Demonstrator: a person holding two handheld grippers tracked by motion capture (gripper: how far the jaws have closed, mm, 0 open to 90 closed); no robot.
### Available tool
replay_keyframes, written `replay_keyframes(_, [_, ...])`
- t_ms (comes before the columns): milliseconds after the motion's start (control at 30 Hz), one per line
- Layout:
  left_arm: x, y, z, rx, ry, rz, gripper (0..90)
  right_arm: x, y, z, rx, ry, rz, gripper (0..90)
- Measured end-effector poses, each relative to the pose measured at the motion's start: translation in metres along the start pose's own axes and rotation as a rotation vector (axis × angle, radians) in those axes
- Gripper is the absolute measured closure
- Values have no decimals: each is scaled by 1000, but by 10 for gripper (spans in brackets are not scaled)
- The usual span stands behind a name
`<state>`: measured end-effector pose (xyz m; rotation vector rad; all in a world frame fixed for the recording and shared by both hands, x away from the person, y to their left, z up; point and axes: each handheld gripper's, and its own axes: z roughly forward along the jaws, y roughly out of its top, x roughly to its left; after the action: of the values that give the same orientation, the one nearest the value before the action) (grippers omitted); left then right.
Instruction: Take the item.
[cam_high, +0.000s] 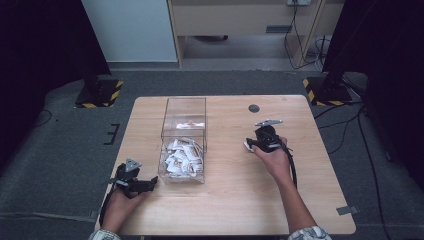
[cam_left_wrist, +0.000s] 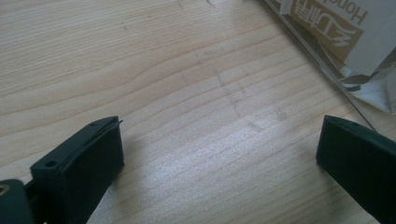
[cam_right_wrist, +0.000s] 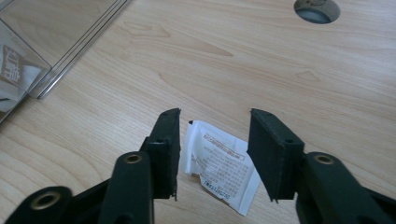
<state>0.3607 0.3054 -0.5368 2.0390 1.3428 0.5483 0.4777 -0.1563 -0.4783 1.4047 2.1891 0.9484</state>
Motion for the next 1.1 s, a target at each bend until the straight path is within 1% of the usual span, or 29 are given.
replay_keyframes(33, [0, 0, 0, 0, 0, 0, 0, 0, 0, 0, 0, 0, 0, 506])
replay_keyframes(267, [0, 0, 0, 0, 0, 0, 0, 0, -1, -7, -18, 0, 6, 422])
replay_keyframes(400, [0, 0, 0, 0, 0, 0, 0, -1, 0, -10, -27, -12, 16, 358])
replay_keyframes(500, [0, 0, 0, 0, 0, 0, 0, -2, 0, -11, -28, -13, 20, 344])
replay_keyframes(667, [0, 0, 0, 0, 0, 0, 0, -2, 0, -14, -44, 12, 23, 271])
replay_keyframes(833, [0, 0, 0, 0, 0, 0, 0, -2, 3, -15, -59, 10, 30, 212])
replay_keyframes(1100, [0, 0, 0, 0, 0, 0, 0, -5, 6, -19, -72, 3, 47, 165])
